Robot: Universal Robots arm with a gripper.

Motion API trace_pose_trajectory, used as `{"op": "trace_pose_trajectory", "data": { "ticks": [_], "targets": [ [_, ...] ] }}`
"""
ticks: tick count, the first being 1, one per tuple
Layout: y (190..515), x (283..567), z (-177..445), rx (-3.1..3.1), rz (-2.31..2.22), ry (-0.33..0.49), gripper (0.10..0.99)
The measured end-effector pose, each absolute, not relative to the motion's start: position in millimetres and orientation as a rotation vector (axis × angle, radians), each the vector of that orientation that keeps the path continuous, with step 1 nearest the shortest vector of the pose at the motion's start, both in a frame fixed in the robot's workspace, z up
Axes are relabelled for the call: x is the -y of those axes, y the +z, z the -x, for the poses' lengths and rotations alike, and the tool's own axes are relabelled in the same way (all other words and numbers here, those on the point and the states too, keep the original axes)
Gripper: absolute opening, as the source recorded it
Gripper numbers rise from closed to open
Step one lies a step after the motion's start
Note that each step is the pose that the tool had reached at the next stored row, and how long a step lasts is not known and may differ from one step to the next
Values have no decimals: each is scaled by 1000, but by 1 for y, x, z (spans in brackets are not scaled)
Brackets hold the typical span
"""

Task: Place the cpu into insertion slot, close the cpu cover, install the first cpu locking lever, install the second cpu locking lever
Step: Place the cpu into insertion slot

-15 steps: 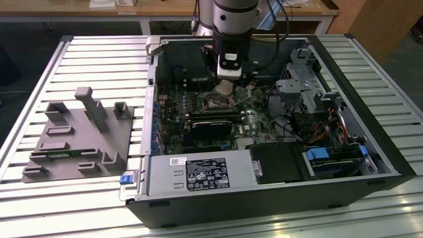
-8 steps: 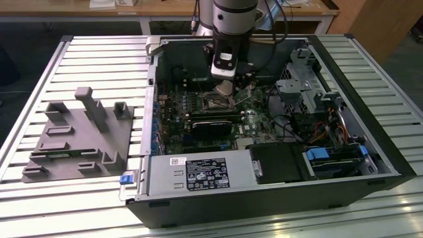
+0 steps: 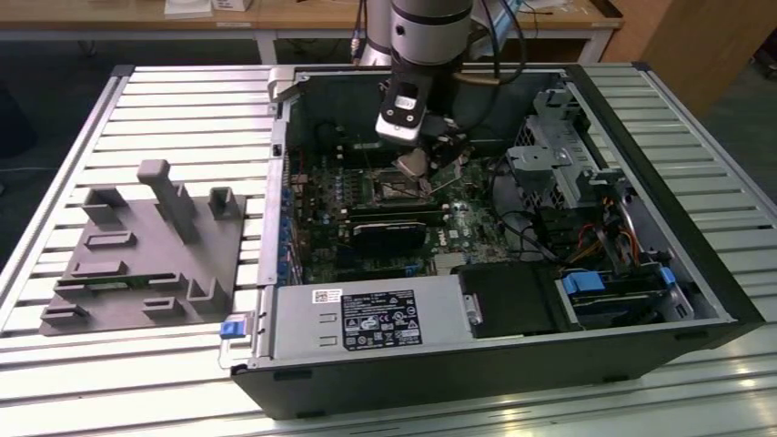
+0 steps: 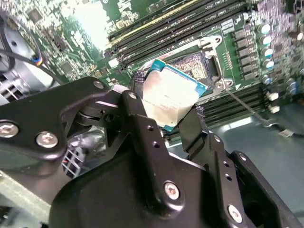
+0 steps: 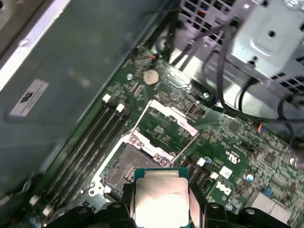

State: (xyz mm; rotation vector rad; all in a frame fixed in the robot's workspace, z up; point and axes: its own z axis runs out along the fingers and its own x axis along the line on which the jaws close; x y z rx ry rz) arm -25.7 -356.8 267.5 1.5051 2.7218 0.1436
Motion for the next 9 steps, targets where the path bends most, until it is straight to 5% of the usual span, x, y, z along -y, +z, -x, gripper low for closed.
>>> {"op": "trace_pose_trajectory", "data": {
  "ticks": [9],
  "targets": [
    [266,357,26,-2581,-1722,139,541]
  ]
}}
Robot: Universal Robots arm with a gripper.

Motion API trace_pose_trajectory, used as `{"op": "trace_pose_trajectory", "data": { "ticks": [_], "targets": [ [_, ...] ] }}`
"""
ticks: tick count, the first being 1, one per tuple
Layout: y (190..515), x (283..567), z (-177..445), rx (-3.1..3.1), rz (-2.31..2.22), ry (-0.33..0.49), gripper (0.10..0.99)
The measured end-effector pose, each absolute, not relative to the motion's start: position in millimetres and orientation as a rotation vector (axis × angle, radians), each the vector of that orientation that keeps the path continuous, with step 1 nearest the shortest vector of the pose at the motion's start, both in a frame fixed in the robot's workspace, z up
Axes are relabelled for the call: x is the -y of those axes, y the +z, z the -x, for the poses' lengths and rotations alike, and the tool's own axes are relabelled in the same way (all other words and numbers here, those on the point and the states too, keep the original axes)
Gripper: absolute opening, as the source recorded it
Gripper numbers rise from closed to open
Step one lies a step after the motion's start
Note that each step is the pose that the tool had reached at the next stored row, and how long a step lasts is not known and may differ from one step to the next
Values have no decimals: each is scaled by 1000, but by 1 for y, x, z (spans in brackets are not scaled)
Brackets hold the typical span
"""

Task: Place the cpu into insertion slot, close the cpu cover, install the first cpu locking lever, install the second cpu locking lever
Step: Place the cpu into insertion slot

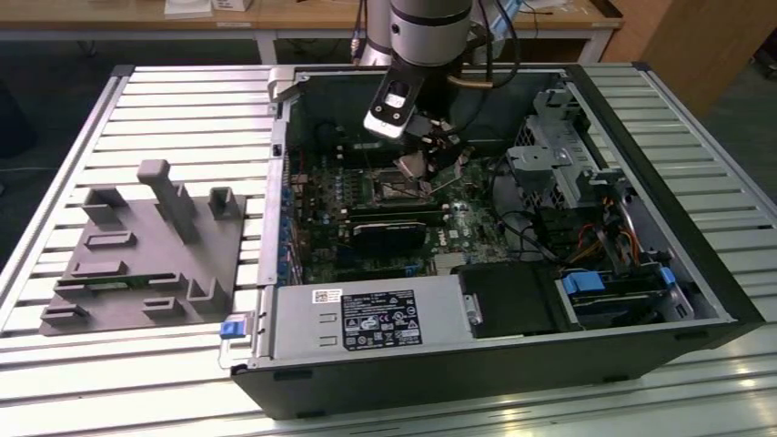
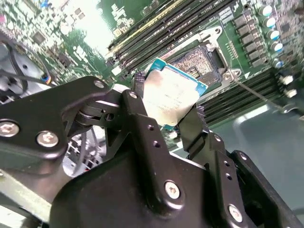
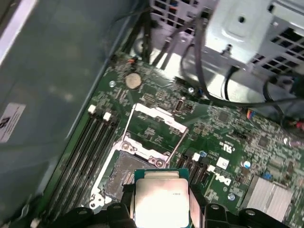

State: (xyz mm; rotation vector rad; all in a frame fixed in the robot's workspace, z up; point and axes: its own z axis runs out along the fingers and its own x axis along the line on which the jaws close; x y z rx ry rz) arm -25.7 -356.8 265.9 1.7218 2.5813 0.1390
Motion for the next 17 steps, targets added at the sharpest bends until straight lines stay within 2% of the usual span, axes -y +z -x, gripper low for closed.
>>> {"op": "trace_pose_trajectory", "data": {
  "ticks": [17],
  "targets": [
    [263,357,26,-2276,-2090,128,541]
  ]
}}
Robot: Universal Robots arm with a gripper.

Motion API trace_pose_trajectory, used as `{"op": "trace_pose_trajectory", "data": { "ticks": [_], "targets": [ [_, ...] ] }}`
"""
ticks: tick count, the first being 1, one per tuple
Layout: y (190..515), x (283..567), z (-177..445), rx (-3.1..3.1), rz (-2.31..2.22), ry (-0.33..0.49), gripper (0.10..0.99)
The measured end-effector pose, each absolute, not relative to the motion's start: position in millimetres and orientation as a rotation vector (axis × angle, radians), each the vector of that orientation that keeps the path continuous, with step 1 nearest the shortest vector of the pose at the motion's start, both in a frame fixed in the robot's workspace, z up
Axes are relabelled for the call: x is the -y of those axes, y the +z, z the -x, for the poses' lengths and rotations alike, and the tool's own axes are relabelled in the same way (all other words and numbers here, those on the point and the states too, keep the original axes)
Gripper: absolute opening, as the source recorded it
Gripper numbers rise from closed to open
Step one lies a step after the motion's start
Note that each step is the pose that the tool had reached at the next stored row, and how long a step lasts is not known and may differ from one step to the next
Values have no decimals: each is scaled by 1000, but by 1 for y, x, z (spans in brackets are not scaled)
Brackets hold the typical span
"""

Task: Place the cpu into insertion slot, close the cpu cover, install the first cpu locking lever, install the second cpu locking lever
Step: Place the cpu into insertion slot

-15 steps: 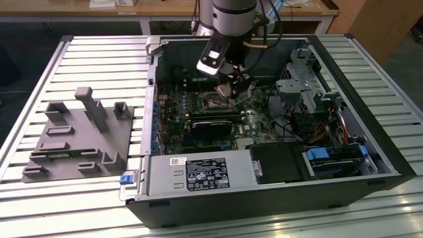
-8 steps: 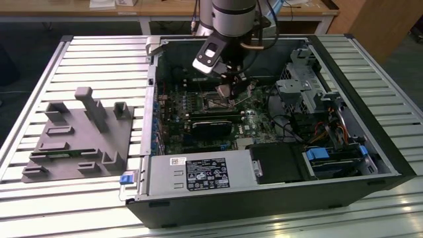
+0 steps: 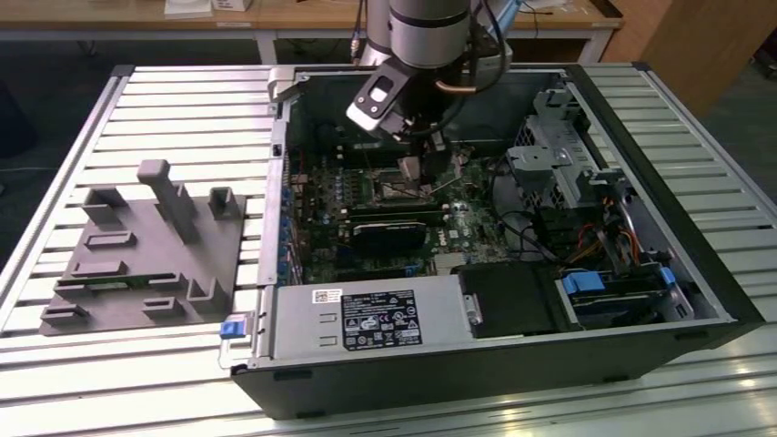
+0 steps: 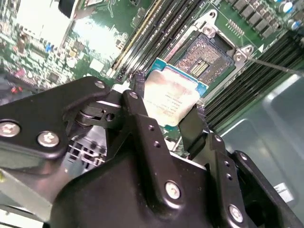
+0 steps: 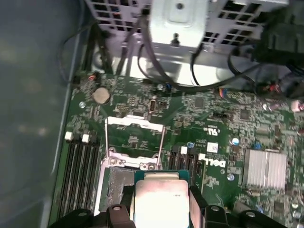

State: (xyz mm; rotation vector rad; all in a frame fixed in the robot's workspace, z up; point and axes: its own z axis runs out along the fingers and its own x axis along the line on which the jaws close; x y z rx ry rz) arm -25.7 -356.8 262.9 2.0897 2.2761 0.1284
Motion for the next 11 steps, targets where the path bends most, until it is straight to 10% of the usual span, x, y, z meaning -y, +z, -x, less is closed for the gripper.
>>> {"op": "trace_pose_trajectory", "data": {
  "ticks": [11],
  "targets": [
    [262,357,26,-2163,-2193,133,541]
  ]
}}
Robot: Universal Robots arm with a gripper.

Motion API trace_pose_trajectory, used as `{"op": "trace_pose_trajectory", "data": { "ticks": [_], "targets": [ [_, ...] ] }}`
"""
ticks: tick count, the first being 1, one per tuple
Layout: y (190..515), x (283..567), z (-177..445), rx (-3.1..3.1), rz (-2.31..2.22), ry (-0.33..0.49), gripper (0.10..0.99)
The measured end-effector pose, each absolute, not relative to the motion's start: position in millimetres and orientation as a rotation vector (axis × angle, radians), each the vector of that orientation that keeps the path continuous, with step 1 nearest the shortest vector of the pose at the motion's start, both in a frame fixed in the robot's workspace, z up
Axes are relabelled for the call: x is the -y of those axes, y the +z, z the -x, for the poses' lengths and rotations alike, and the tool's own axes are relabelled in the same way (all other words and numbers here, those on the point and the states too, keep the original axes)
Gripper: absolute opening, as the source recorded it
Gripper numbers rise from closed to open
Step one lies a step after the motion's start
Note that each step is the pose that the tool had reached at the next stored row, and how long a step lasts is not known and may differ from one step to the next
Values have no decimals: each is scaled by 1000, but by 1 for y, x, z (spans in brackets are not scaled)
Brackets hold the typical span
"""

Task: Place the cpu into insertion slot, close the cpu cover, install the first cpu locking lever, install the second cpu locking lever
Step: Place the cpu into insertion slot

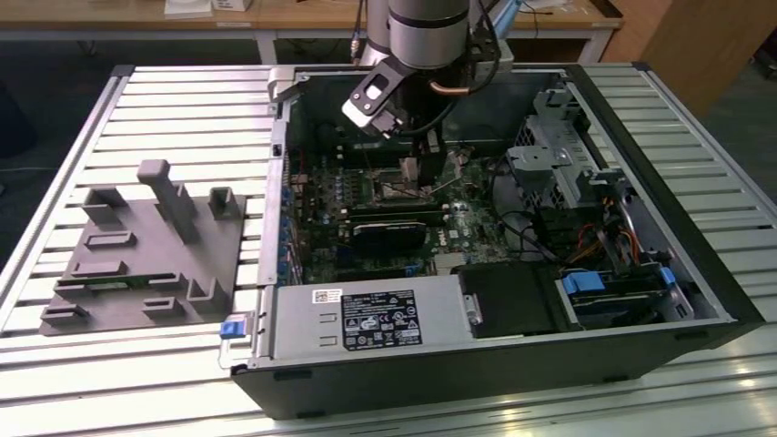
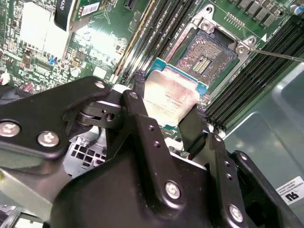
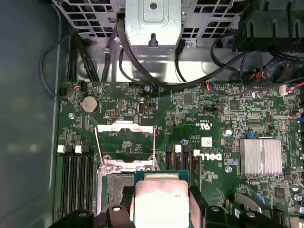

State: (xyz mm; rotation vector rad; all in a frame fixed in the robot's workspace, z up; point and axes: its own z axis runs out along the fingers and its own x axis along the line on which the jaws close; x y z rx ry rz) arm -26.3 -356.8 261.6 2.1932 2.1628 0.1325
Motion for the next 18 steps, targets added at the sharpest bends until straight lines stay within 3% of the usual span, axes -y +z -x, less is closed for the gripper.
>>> {"op": "trace_pose_trajectory", "data": {
  "ticks": [7,18],
  "targets": [
    [257,357,33,-2137,-2165,186,541],
    [246,351,39,-2149,-2153,189,541]
  ]
}}
